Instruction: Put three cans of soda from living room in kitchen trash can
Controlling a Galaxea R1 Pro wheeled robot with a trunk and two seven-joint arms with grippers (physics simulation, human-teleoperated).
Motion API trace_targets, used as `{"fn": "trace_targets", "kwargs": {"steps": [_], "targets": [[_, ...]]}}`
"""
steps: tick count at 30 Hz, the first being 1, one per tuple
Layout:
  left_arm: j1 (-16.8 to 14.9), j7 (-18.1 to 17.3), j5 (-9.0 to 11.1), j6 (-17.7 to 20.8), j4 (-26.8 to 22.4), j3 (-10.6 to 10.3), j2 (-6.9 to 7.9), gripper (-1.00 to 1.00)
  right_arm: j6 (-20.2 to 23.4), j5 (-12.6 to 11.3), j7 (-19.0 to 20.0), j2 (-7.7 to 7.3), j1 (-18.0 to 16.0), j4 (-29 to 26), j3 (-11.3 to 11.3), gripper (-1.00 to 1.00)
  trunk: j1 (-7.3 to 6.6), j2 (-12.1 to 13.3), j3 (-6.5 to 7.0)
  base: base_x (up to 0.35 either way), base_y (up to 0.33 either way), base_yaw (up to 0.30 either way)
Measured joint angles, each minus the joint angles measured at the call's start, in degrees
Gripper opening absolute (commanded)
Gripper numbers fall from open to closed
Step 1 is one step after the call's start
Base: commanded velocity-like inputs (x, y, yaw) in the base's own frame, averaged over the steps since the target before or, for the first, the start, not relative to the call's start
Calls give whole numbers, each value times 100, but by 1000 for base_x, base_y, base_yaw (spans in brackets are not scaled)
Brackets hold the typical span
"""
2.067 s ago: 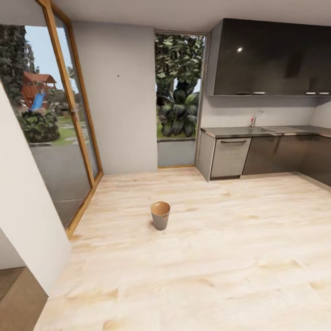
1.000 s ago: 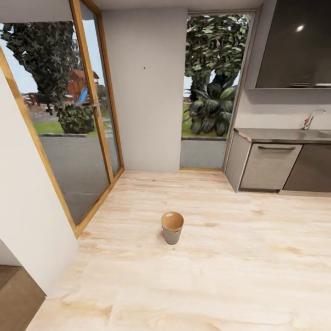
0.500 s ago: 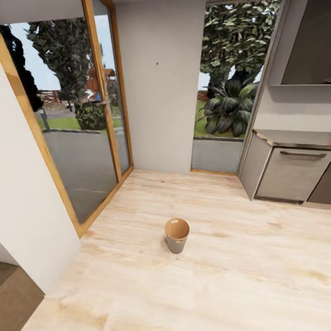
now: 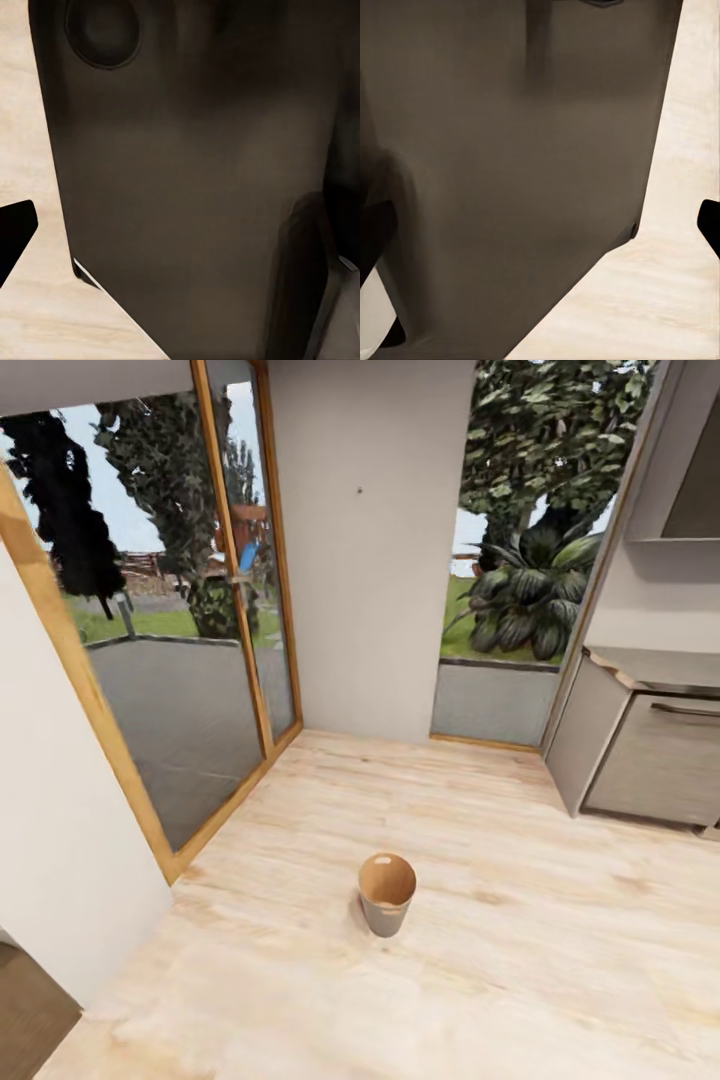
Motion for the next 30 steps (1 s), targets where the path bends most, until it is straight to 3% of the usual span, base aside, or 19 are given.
{"fn": "trace_targets", "kwargs": {"steps": [13,30], "targets": [[0,0,0,1,0,0,0,100,-3,-4,-30,9,0,1,0,100,0,0,68,283,-232,163],[5,-5,2,0,0,0,0,100,-3,-4,-19,44,0,-8,0,100,0,0,79,282,-231,16]]}}
